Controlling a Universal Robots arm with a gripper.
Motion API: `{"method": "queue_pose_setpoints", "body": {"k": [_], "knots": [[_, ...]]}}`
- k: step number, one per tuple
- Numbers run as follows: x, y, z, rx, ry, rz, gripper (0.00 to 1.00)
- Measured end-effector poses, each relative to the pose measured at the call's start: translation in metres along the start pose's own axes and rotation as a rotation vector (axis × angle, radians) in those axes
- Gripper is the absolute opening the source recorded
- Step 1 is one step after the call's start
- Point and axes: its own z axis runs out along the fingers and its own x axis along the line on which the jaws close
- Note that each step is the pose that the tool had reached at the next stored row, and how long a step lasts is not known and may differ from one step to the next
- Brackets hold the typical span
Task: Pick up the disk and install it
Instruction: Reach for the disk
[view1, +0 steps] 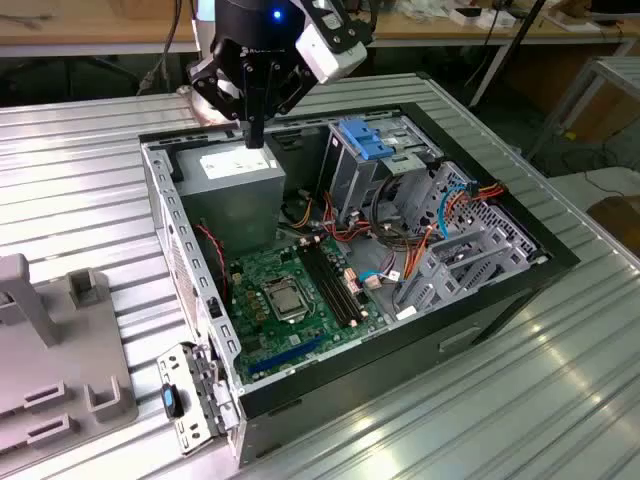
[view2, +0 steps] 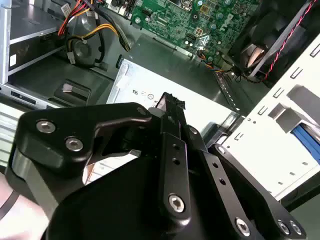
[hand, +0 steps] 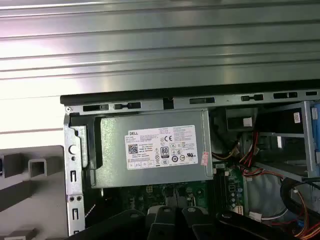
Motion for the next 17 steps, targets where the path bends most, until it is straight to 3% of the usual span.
{"method": "queue_pose_setpoints", "body": {"k": [3,17], "knots": [[0.0084,-0.0007,-0.0003,0.0001,0.0,0.0,0.11],[0.0269,-0.0021,-0.0008,0.0,0.0,0.0,0.11]]}}
